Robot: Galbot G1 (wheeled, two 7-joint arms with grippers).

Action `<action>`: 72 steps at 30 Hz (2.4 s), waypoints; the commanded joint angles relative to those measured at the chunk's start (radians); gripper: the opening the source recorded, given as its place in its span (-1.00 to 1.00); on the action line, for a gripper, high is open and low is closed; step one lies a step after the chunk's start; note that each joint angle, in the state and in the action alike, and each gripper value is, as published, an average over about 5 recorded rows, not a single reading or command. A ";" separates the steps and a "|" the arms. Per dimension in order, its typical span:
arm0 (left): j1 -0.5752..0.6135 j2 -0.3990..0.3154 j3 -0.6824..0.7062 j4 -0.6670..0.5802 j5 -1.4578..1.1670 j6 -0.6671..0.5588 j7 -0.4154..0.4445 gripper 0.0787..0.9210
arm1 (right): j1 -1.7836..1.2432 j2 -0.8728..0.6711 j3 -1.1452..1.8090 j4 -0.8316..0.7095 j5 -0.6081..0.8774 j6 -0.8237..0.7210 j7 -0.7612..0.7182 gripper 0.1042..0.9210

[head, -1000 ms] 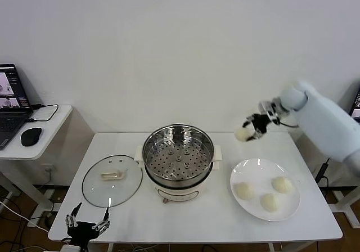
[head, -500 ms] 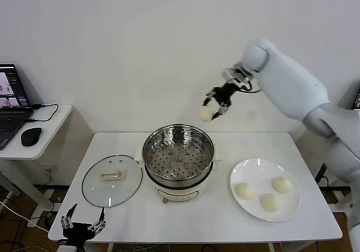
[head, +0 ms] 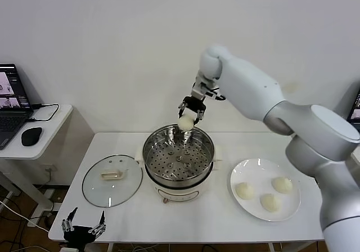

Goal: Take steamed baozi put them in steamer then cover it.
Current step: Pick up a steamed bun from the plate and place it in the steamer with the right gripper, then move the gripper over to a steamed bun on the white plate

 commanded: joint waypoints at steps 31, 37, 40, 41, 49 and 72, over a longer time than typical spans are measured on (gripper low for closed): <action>-0.020 -0.005 0.005 0.053 0.003 -0.005 -0.002 0.77 | -0.139 0.098 0.042 -0.105 -0.280 0.038 0.193 0.20; -0.019 -0.004 0.005 0.058 0.002 -0.006 -0.003 0.77 | -0.140 0.097 0.037 -0.107 -0.268 0.016 0.181 0.23; -0.019 -0.003 0.006 0.059 0.002 -0.006 -0.002 0.77 | -0.134 0.091 0.037 -0.092 -0.243 -0.028 0.154 0.38; -0.019 -0.003 0.006 0.058 0.002 -0.006 -0.001 0.77 | -0.129 0.088 0.038 -0.084 -0.226 -0.047 0.139 0.44; -0.021 -0.004 0.012 0.038 0.005 -0.004 0.015 0.77 | -0.055 -0.034 0.039 0.088 0.080 -0.217 -0.011 0.75; 0.031 0.022 0.033 -0.093 -0.027 0.010 0.063 0.77 | -0.028 -0.844 0.021 0.762 0.420 -1.230 0.013 0.76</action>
